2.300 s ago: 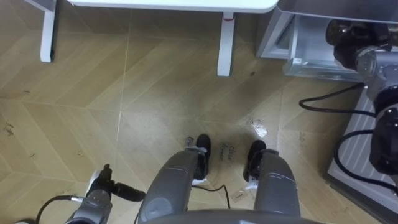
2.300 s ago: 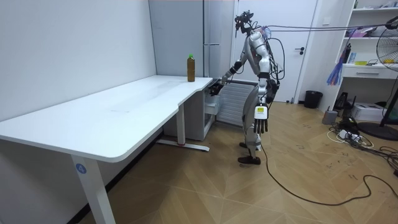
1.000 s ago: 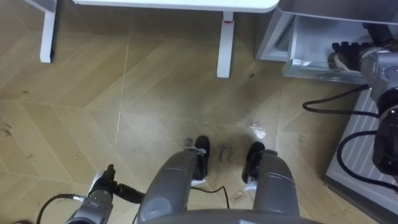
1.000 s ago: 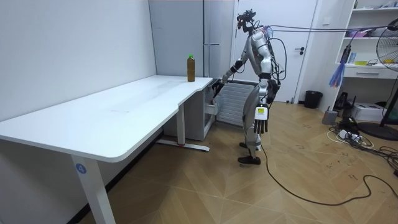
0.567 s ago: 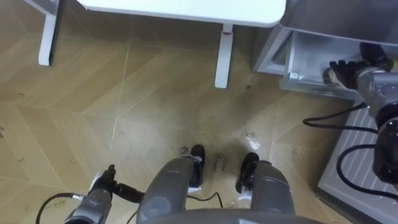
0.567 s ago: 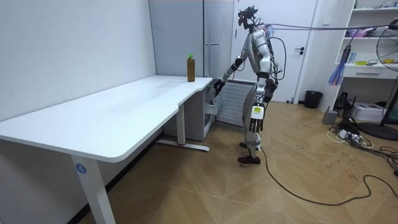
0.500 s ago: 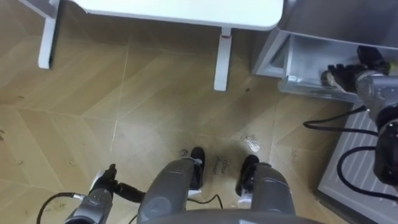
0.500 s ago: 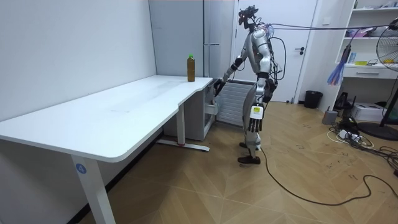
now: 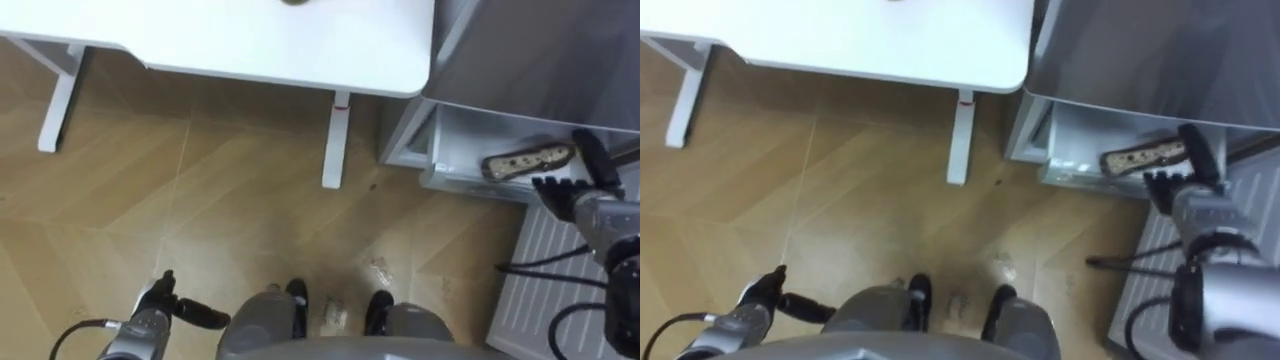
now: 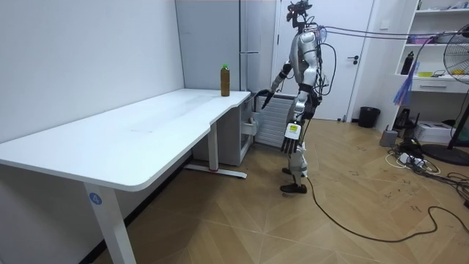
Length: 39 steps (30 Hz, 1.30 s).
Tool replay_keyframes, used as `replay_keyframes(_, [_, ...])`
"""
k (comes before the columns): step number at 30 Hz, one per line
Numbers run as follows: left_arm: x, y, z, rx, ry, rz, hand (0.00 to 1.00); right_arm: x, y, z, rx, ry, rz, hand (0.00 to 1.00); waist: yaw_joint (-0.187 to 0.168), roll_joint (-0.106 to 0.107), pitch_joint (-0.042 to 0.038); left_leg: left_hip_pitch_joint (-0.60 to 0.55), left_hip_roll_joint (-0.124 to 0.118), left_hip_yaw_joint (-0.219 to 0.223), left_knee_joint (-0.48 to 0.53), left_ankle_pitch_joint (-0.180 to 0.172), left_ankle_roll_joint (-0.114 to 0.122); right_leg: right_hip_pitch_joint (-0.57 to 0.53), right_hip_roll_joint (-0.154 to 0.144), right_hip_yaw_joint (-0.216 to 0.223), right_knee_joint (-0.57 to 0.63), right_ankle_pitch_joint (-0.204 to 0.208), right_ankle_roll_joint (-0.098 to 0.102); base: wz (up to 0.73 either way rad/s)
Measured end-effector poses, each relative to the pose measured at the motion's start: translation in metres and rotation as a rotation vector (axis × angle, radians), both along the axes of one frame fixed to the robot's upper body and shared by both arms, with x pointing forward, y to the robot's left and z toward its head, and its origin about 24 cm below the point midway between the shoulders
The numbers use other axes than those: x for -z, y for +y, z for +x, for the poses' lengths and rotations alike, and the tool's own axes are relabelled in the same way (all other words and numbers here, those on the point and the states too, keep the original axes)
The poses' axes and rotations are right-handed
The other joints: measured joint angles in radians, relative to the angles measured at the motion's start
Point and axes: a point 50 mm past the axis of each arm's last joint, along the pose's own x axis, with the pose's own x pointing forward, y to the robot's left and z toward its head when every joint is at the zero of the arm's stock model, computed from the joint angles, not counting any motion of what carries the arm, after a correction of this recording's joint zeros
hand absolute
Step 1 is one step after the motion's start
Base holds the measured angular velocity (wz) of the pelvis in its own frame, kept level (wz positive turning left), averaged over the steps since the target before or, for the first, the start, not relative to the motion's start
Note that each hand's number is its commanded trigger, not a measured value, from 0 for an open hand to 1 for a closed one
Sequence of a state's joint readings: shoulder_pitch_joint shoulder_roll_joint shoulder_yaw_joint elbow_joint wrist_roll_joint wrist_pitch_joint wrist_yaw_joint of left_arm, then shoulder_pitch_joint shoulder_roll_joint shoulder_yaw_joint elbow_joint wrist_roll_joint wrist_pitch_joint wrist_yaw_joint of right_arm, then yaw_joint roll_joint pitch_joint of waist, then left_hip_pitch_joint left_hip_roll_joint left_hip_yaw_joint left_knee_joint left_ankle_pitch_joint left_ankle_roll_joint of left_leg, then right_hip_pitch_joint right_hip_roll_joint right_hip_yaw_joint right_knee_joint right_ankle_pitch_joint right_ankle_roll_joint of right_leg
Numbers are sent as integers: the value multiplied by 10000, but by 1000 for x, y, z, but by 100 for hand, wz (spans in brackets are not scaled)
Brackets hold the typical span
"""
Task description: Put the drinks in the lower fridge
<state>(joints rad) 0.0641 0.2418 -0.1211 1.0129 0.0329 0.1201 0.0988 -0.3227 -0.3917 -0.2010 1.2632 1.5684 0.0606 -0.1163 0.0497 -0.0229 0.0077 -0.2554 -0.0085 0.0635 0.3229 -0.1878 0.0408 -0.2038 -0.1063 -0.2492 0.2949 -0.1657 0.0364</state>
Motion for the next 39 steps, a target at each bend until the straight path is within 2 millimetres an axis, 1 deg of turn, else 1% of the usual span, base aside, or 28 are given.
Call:
replay_keyframes(1, [0, -1, 0, -7, -3, -18, 0, 4, 1, -5, 28, 130, 33, 0, -15, 22, -17, 95, 15, 6, -60, 0, -1, 107, 28, -1, -108, 57, -1, -4])
replay_keyframes(2, [1, -3, 0, -13, -33, -79, 0, 11, 2, -18, 106, 434, 108, 0, -38, 92, -56, 254, 29, 13, -183, -1, -3, 312, 70, -3, -285, 132, 5, -4])
replay_keyframes(3, [2, -5, -1, -9, -69, -145, 0, 18, 4, -29, 288, 634, 255, 0, -90, 152, -72, 412, 28, 18, -284, -1, -4, 481, 86, 1, -404, 166, 12, -5])
replay_keyframes(4, [2, -6, -3, -31, -75, -157, 0, 25, 9, -38, 432, 834, 440, 0, -146, 182, -79, 611, 18, 35, -426, 14, -24, 637, 84, 14, -436, 169, 14, -5])
replay_keyframes(5, [2, -6, -4, -44, -72, -155, 0, 29, 12, -42, 441, 951, 527, 0, -186, 189, -86, 719, 16, 48, -478, 18, -31, 696, 85, 25, -445, 169, 14, -13])
replay_keyframes(7, [3, -8, -6, -8, -47, -173, 0, 38, 20, -57, 543, 1317, 771, 0, -197, 202, -88, 976, 29, 165, -618, 28, -48, 849, 133, 235, -474, 168, 13, -21])
replay_keyframes(9, [4, -8, -7, -9, -18, -177, 0, 41, 22, -62, 601, 1454, 811, 0, -291, 203, -83, 1129, 29, 190, -687, 43, -67, 931, 140, 291, -494, 170, 11, -10])
replay_keyframes(11, [4, -6, -12, -141, -31, -153, 0, 45, 23, -73, 738, 1656, 890, 0, -352, 157, -54, 1343, 26, 196, -802, 51, -80, 1194, 157, 269, -608, 166, 15, 0])
replay_keyframes(12, [3, -5, -14, -236, -86, -67, 0, 47, 25, -78, 820, 1714, 965, 0, -432, 114, -68, 1502, 20, 191, -897, 64, -97, 1358, 171, 261, -736, 159, 22, 0])
replay_keyframes(13, [4, -4, -18, -323, -14, 9, 0, 48, 27, -79, 879, 1629, 981, 0, -498, 93, -61, 1605, 23, 193, -933, 65, -98, 1477, 194, 260, -843, 159, 23, 0])
replay_keyframes(15, [5, -4, -21, -371, 53, -10, 0, 50, 29, -81, 906, 1626, 996, 0, -573, 57, -78, 1684, 24, 184, -983, 68, -104, 1548, 213, 252, -933, 170, 30, 0])
replay_keyframes(16, [5, -4, -22, -382, 65, -19, 0, 51, 30, -82, 893, 1633, 993, 0, -636, 45, -70, 1704, 21, 186, -989, 70, -105, 1557, 213, 259, -938, 171, 31, 0])
replay_keyframes(17, [5, -5, -24, -445, 113, -43, 0, 52, 33, -82, 797, 1635, 993, 0, -708, 33, -68, 1778, 11, 170, -1001, 76, -109, 1634, 212, 247, -990, 174, 36, 4])
replay_keyframes(18, [6, -6, -26, -534, 153, -76, 0, 54, 35, -87, 511, 1761, 885, 0, -746, 39, -81, 1858, 6, 146, -1010, 75, -110, 1776, 219, 226, -1109, 182, 48, 7])
replay_keyframes(19, [7, -6, -30, -562, 248, -97, 0, 57, 36, -94, 159, 1989, 721, 0, -775, 48, -71, 2001, -8, 123, -1098, 73, -111, 1906, 214, 196, -1136, 174, 61, 8])
replay_keyframes(20, [7, -7, -30, -567, 242, -107, 0, 58, 37, -97, -4, 2108, 659, 0, -789, 50, -75, 2077, -19, 95, -1169, 73, -111, 1965, 211, 173, -1166, 169, 69, 7])
replay_keyframes(23, [8, -6, -35, -670, 320, -118, 0, 65, 43, -121, -949, 2898, 411, 0, -846, 37, -68, 2368, -34, 62, -1419, 76, -116, 2235, 213, 121, -1273, 139, 98, 2])
replay_keyframes(24, [8, -6, -40, -869, 355, -116, 0, 69, 45, -133, -1310, 3316, 379, 0, -850, 25, -72, 2509, -36, 57, -1498, 75, -118, 2323, 215, 122, -1276, 119, 109, 3])
replay_keyframes(27, [9, -3, -49, -1397, 393, -55, 0, 75, 52, -157, -2711, 4349, 65, 0, -1004, -25, -43, 2706, -45, 25, -1592, 65, -127, 2539, 217, 140, -1294, 95, 147, 1])
replay_keyframes(28, [8, -2, -51, -1540, 377, 48, 0, 77, 55, -165, -3497, 4790, -122, 0, -1038, -55, -35, 2770, -45, 8, -1620, 59, -132, 2579, 217, 110, -1291, 93, 149, 0])
replay_keyframes(29, [8, -2, -52, -1601, 367, 94, 0, 78, 57, -169, -4068, 5040, -273, 0, -1046, -52, -51, 2785, -44, 6, -1627, 58, -132, 2599, 217, 90, -1289, 93, 150, 0])
replay_keyframes(30, [8, -1, -53, -1610, 364, 135, 0, 79, 61, -175, -5643, 5629, -661, 0, -1040, -105, -48, 2801, -44, -42, -1636, 58, -133, 2608, 219, 118, -1287, 93, 150, 0])
replay_keyframes(31, [8, -1, -53, -1609, 377, 174, 0, 81, 65, -179, -7522, 6255, -1085, 0, -998, -177, -27, 2806, -44, -25, -1637, 56, -132, 2599, 224, 220, -1285, 93, 150, -7])
replay_keyframes(32, [8, 0, -54, -1561, 405, 219, 0, 81, 67, -179, -8476, 6521, -1310, 0, -928, -205, -31, 2804, -35, 33, -1639, 52, -137, 2566, 234, 260, -1276, 93, 150, -22])
replay_keyframes(33, [8, 1, -54, -1363, 462, 322, 0, 83, 71, -179, -10115, 6935, -1742, 0, -718, -256, -31, 2805, -17, 154, -1627, 28, -147, 2531, 254, 347, -1295, 96, 145, -19])
replay_keyframes(34, [9, 0, -56, -1382, 554, 339, 0, 84, 75, -177, -11333, 7214, -1995, 0, -666, -292, -32, 2804, -13, 146, -1620, 6, -147, 2552, 260, 371, -1283, 102, 136, -15])
replay_keyframes(36, [9, 0, -59, -1468, 700, 342, 0, 85, 79, -176, -12151, 7421, -1995, 0, -650, -300, -37, 2873, -19, 121, -1597, 3, -143, 2631, 259, 375, -1285, 107, 128, 0])
replay_keyframes(39, [11, 0, -66, -1621, 1034, 339, 0, 85, 81, -174, -12265, 7298, -1815, 0, -574, -315, -29, 3007, -24, 21, -1546, -7, -136, 2784, 252, 294, -1305, 112, 122, 7])
